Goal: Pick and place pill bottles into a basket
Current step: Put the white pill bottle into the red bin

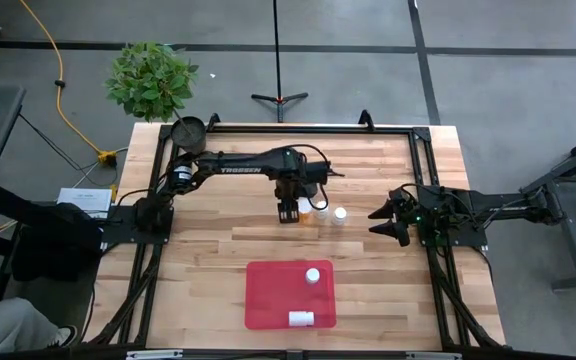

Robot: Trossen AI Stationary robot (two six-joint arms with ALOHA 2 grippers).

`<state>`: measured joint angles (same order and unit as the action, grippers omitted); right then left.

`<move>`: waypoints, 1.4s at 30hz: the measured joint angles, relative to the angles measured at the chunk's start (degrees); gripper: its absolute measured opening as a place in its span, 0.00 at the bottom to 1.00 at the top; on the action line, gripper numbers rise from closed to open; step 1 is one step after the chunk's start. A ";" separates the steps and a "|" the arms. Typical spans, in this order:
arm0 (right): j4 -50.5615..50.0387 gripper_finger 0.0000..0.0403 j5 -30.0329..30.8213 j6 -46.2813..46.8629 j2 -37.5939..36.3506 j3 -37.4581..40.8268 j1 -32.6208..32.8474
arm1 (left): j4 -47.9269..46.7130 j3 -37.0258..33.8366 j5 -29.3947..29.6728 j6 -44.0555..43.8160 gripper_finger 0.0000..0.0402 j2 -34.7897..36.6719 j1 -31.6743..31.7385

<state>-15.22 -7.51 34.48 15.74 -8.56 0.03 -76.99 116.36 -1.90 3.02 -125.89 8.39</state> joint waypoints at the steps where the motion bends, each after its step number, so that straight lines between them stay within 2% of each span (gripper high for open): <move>1: 0.00 0.65 0.00 0.00 0.01 0.00 0.00 | -1.24 1.41 0.23 0.22 0.47 0.00 0.22; 7: -0.02 0.65 -0.02 0.01 0.01 0.00 0.02 | -9.99 12.93 0.98 0.70 0.47 0.60 1.48; 10: -0.05 0.65 -0.02 0.02 0.01 0.00 0.00 | -11.34 18.78 1.42 1.05 0.47 2.27 2.02; 13: -0.45 0.65 -0.02 0.02 -0.09 0.00 0.01 | -8.66 16.04 0.98 0.92 0.47 8.56 2.78; 20: -1.13 0.65 0.15 0.00 -0.01 0.02 0.00 | -7.88 15.63 -0.60 -1.33 0.47 18.96 3.62; 26: -1.31 0.65 0.57 0.02 0.00 0.02 0.02 | -6.94 15.64 -6.57 -3.79 0.47 25.28 2.37; 33: -1.29 0.65 0.94 0.02 -0.01 0.02 0.01 | -6.52 15.64 -12.96 -7.21 0.47 28.61 -3.61; 38: -1.31 0.65 1.09 0.02 0.01 0.02 0.00 | -5.03 15.60 -13.27 -10.26 0.47 29.18 -9.89; 42: -1.55 0.65 1.46 0.02 0.01 0.02 0.01 | 0.87 13.70 -12.69 -12.00 0.47 28.64 -15.72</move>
<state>-16.77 -6.05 34.50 15.75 -8.54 0.04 -76.13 130.06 -14.59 -8.98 -97.24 -7.33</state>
